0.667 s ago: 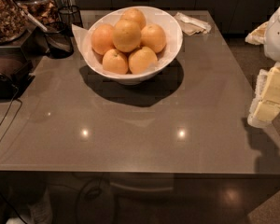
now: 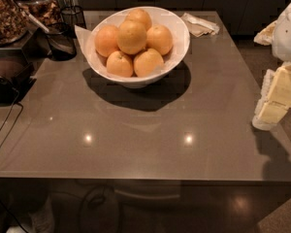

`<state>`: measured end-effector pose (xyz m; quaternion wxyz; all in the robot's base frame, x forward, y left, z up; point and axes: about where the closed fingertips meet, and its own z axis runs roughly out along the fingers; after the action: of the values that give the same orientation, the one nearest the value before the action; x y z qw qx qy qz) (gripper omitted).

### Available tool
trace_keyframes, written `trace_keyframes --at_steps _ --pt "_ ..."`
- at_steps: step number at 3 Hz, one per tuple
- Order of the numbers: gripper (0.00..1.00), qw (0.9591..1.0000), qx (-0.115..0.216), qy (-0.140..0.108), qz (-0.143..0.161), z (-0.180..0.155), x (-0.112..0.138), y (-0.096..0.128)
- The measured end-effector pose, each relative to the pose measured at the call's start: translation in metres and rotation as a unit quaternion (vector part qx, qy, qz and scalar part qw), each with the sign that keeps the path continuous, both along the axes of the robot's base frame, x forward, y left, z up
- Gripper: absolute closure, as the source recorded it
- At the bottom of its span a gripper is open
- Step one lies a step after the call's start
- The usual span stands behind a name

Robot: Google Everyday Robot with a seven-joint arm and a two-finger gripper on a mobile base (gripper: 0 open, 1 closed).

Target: Pick orange from white bowl

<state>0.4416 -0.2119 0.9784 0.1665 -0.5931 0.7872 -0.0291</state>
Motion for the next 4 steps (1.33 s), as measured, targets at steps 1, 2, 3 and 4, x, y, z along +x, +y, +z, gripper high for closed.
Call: trace_keyframes --at_steps 1,2,3,4 --pt "0.00 0.9962 0.067 0.037 -0.041 -0.003 0.020 0.012" --pt "0.00 0.9864 0.124 0.080 -0.072 -0.005 0.049 0.031" --pt "0.00 0.9808 0.156 0.103 -0.054 -0.003 0.069 0.056" --pt "0.00 0.9810 0.160 0.093 -0.058 -0.002 0.075 0.058"
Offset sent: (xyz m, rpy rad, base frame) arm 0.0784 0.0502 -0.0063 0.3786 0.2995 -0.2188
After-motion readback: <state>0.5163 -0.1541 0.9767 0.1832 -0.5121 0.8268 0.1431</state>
